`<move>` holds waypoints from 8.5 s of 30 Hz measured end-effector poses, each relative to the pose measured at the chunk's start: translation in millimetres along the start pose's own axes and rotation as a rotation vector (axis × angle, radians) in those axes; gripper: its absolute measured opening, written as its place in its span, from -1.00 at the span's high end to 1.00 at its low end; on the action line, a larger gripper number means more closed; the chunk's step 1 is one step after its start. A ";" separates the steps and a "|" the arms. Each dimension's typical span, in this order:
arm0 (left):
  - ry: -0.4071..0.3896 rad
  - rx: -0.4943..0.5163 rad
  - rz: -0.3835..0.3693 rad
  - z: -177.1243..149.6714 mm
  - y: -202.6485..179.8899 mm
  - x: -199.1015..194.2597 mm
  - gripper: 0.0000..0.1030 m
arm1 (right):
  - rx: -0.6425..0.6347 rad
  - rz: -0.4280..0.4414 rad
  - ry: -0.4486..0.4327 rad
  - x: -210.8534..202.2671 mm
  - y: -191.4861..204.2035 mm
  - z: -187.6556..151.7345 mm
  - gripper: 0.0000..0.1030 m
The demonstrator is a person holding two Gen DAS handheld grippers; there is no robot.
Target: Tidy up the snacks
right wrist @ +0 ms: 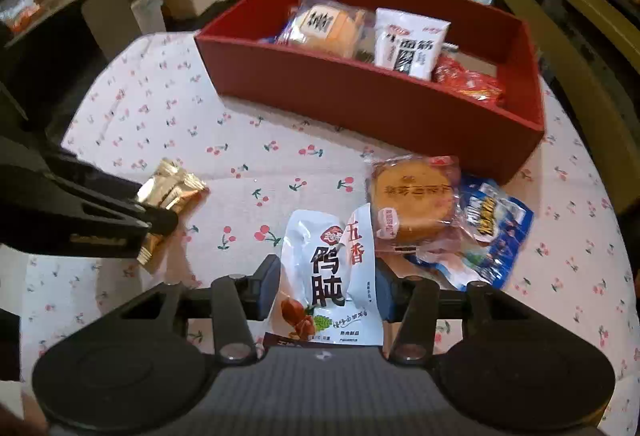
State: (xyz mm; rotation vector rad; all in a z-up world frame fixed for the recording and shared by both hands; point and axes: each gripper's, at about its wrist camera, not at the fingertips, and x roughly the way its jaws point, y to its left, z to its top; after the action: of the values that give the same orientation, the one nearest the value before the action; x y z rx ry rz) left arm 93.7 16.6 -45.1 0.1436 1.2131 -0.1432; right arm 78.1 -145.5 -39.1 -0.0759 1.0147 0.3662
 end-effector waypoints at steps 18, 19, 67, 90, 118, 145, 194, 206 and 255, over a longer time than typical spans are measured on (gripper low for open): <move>-0.077 -0.001 -0.074 14.9 -33.9 -32.9 0.09 | 0.046 -0.007 -0.095 -38.7 -10.0 9.6 -0.23; -0.081 0.002 -0.081 17.8 -34.2 -32.9 0.09 | 0.045 -0.005 -0.099 -37.8 -9.5 12.6 -0.23; -0.279 -0.045 -0.003 146.6 -28.2 -37.7 0.12 | 0.165 -0.038 -0.271 -17.6 -58.1 123.5 -0.23; -0.256 -0.043 0.087 156.1 -26.2 -11.6 0.12 | 0.141 -0.063 -0.245 15.0 -57.6 134.7 -0.23; -0.269 -0.009 0.133 157.4 -34.0 2.1 0.03 | 0.123 -0.123 -0.210 43.6 -55.6 137.7 -0.29; -0.292 -0.029 0.135 158.8 -30.6 -5.9 -0.38 | 0.152 -0.129 -0.230 34.3 -66.5 138.7 -0.38; -0.008 -0.078 -0.102 63.8 -75.1 30.9 -0.24 | 0.298 -0.181 0.040 5.9 -106.8 35.6 -0.55; 0.000 -0.090 -0.139 60.7 -69.4 31.6 -0.25 | 0.295 -0.212 0.099 49.8 -79.4 39.1 -0.90; -0.132 -0.012 -0.014 34.5 -60.4 -13.3 -0.24 | 0.122 -0.147 -0.047 -22.9 -47.6 22.9 -0.66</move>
State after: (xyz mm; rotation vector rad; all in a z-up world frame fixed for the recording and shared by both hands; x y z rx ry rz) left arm 109.6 -48.7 -22.9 0.1131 1.0834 -0.1552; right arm 101.8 -190.8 -12.8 -0.0311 0.9762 0.1710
